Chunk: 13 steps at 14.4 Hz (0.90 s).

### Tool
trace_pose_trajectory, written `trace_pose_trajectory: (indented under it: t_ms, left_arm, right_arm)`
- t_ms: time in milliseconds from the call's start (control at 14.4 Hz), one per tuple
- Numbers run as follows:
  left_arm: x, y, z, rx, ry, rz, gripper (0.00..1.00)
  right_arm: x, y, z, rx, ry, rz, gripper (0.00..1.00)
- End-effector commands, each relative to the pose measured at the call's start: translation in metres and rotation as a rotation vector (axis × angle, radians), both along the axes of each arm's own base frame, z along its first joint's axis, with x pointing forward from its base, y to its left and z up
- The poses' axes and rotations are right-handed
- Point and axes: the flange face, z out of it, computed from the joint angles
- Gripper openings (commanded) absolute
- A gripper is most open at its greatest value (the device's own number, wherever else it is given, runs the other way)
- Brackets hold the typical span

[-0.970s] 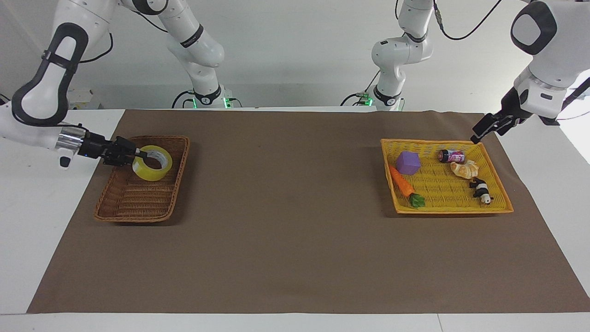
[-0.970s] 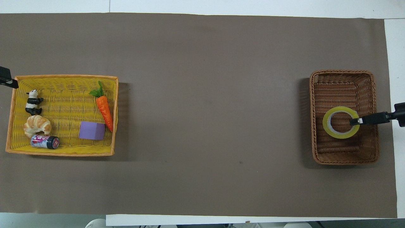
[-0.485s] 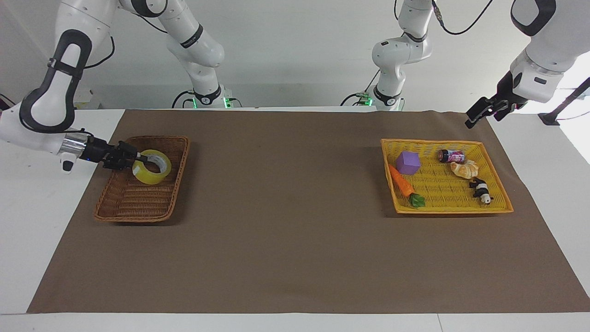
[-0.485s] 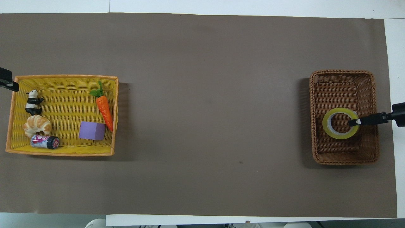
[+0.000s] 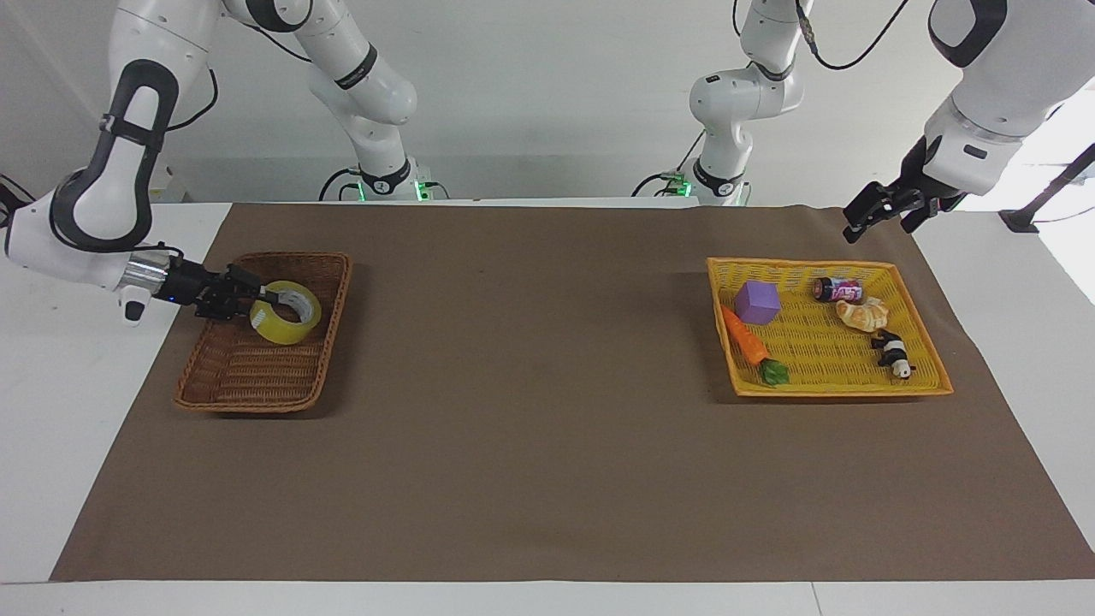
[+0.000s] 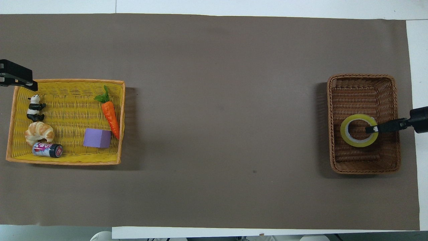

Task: Move tape to another basket
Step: 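Lower the tape into the brown basket and open the right gripper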

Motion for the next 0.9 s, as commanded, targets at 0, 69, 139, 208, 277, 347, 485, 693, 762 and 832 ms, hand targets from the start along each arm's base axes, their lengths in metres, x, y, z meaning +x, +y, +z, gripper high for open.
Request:
trace_pose_trajectory:
  t_ms: [0,69,139,208,277,347,485,693,762,832]
  left_arm:
    - [0.006,0.004,0.001,0.022,-0.007,-0.001,1.0]
    - [0.007,0.008,0.0,0.023,0.0,0.007,1.0]
    - [0.007,0.016,0.0,0.023,0.002,0.019,1.0]
    - [0.008,0.017,0.0,0.026,0.0,0.022,1.0]
    - [0.007,0.018,0.001,0.024,-0.002,0.024,1.0]
    - [0.007,0.021,0.002,0.026,-0.003,0.028,1.0]
    - [0.006,0.021,0.003,0.033,-0.004,0.029,1.0]
    - [0.003,0.024,0.007,0.06,-0.014,0.028,1.0]
    - [0.003,0.022,0.009,0.058,-0.02,0.023,1.0]
    - [0.002,0.021,0.009,0.056,-0.02,0.02,1.0]
  right_arm:
    - [0.002,0.004,0.004,-0.035,-0.024,0.039,1.0]
    - [0.006,0.01,0.006,-0.041,-0.027,0.053,1.0]
    - [0.009,0.009,0.01,-0.074,-0.04,0.063,1.0]
    - [0.013,0.013,0.016,-0.112,-0.058,0.087,1.0]
    - [0.023,0.024,0.029,-0.165,-0.084,0.132,1.0]
    - [0.031,0.033,0.045,-0.233,-0.111,0.185,1.0]
    - [0.05,0.063,0.083,-0.376,-0.162,0.301,1.0]
    - [0.062,0.089,0.141,-0.483,-0.207,0.272,1.0]
    - [0.064,0.098,0.157,-0.496,-0.227,0.261,1.0]
    - [0.063,0.11,0.174,-0.519,-0.244,0.26,1.0]
